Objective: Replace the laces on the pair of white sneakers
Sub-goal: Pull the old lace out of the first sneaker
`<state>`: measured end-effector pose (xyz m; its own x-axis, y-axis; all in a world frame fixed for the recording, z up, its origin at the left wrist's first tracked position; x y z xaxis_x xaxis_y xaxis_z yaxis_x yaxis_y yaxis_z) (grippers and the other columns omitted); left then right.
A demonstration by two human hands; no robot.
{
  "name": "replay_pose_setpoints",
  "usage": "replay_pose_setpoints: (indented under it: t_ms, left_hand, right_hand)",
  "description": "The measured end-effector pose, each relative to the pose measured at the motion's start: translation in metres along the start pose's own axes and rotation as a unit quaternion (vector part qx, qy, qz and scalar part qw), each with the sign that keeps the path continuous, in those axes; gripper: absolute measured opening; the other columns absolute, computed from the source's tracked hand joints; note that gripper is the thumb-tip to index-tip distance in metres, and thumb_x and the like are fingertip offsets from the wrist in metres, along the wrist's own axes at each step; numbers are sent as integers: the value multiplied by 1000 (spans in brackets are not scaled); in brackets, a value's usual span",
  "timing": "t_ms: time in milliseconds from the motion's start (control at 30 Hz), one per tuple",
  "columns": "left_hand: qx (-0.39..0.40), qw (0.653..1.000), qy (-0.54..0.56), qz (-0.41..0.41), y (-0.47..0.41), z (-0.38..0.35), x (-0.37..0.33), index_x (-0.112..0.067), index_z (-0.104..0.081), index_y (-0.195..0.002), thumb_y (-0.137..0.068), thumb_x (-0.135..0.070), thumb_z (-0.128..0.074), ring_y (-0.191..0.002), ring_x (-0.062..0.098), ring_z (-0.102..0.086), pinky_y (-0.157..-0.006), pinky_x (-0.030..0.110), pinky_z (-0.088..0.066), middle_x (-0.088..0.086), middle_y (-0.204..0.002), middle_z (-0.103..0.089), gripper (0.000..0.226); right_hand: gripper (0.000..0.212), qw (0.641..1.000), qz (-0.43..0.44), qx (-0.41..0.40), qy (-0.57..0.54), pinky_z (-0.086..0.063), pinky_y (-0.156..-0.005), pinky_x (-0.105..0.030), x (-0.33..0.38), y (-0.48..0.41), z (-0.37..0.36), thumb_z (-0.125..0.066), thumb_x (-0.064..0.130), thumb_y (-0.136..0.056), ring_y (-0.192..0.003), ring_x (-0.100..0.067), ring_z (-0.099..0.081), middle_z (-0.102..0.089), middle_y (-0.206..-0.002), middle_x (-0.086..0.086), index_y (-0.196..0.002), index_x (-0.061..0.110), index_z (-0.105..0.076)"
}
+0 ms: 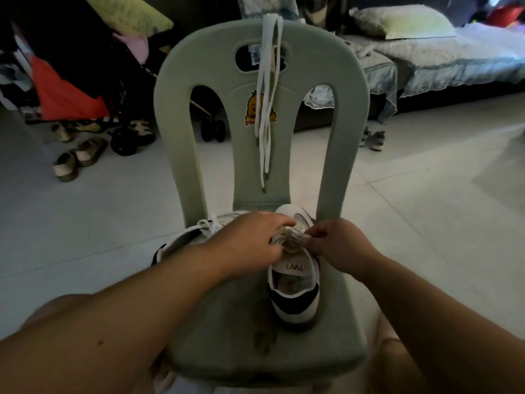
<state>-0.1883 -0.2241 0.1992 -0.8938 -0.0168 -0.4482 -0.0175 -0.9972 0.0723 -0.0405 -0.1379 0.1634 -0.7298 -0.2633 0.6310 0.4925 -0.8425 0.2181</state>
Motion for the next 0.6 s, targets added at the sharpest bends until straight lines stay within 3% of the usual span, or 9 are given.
replay_pose_setpoints:
  t_ms: [133, 200, 267, 433, 533, 600]
  left_hand:
    - [14, 998, 67, 0, -28, -24, -5, -33, -50, -131, -88, -28, -60, -111, 14, -55, -87, 23, -43, -5, -124, -58, 45]
    - [10, 996, 87, 10, -37, -31, 1, -34, -56, -122, -88, -31, -61, -102, 10, -58, -84, 28, -49, -9, -113, -63, 35]
    - [3, 993, 115, 29, -43, -34, 8, -37, -60, -107, -88, -34, -61, -90, 5, -59, -80, 31, -52, -13, -100, -64, 19]
    - [33, 974, 214, 70, -58, -30, 13, -37, -59, -97, -85, -30, -68, -80, -2, -61, -69, 20, -51, -15, -89, -66, 17]
    - [56, 963, 245, 97, -61, -30, 17, -36, -62, -89, -88, -32, -64, -78, -1, -62, -65, 17, -46, -17, -85, -66, 4]
    - [55, 956, 261, 120, -60, -29, 20, -33, -67, -89, -90, -32, -62, -79, 1, -63, -70, 21, -50, -15, -84, -67, 5]
  right_hand:
    - [12, 997, -1, -2, -73, -38, -53, -16, 0, -3, 8, -63, 29, -90, -66, -6, -58, -65, -72, 6, -82, 22, -67]
    - [10, 991, -9, 12, -132, -42, -57, -15, 0, -7, 10, -62, 24, -91, -69, -7, -62, -66, -75, 5, -82, 21, -66]
    - [9, 982, -17, 21, -187, -50, -64, -22, -2, -13, 12, -61, 20, -92, -75, -12, -67, -69, -81, 0, -86, 19, -67]
    - [9, 950, -65, 14, -307, -53, -64, -26, -3, -30, 13, -64, 20, -90, -74, -16, -70, -73, -86, -5, -97, 17, -66]
    - [12, 950, -72, 1, -303, -58, -71, -34, -6, -38, 12, -67, 22, -87, -78, -21, -70, -73, -86, -5, -99, 21, -65]
    - [11, 963, -66, -6, -262, -56, -69, -30, -5, -39, 12, -69, 23, -86, -74, -18, -69, -73, -84, -2, -96, 23, -64]
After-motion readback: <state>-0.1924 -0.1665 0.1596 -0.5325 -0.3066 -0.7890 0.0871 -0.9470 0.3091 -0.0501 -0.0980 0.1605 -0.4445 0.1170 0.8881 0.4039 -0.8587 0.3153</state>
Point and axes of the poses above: each hand's wrist, its own y-axis away from the middle knuckle, its own z-axis out of the back of the hand, x = y × z, the point moved 2 cm from there along -y, towards the middle knuckle
